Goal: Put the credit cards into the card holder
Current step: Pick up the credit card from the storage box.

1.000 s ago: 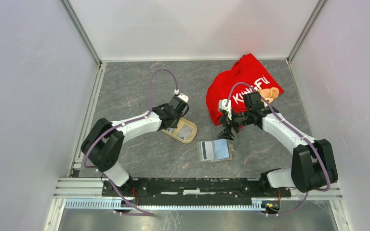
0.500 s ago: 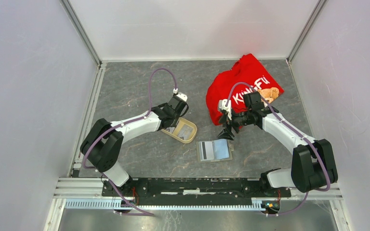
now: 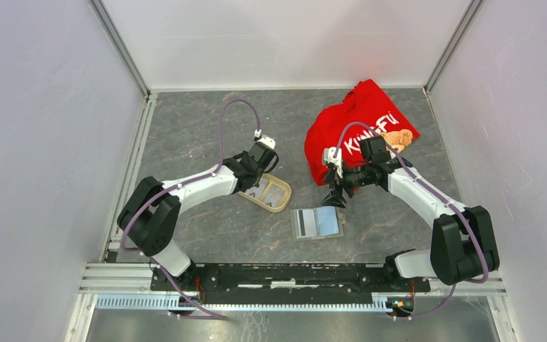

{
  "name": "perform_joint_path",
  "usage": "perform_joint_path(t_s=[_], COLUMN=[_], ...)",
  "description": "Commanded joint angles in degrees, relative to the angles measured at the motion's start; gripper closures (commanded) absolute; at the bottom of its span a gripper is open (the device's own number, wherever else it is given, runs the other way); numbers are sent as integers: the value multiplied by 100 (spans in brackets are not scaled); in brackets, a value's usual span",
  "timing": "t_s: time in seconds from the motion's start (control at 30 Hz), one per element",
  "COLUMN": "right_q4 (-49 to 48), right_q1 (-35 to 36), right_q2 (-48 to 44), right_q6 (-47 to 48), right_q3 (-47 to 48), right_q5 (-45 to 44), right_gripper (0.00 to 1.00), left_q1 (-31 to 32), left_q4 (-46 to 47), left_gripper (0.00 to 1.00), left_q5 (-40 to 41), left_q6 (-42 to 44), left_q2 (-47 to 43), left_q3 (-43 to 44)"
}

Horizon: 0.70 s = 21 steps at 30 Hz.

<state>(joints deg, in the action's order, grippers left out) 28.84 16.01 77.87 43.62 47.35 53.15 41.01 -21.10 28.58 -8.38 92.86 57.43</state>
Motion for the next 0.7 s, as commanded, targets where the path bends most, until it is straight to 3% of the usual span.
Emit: perform_joint_path(t_s=[0.0, 0.2, 0.33, 0.5, 0.67], right_q4=[29, 47, 69, 91, 3], right_q1=[-26, -22, -20, -20, -23], right_q2=[-17, -23, -53, -200, -339], right_q6=[112, 130, 160, 165, -83], right_q3=[37, 46, 45, 37, -10], right_q5=[161, 181, 226, 439, 1281], right_gripper=[17, 17, 17, 17, 16], left_q1=[75, 117, 106, -287, -751], left_q4=[58, -4, 114, 956, 3169], left_gripper=[98, 98, 98, 98, 98], left_q5=[282, 133, -499, -2473, -5211], left_q6=[159, 99, -81, -811, -2495], left_q2=[-473, -1046, -1614, -2605, -3010], left_q3=[102, 116, -65, -756, -1888])
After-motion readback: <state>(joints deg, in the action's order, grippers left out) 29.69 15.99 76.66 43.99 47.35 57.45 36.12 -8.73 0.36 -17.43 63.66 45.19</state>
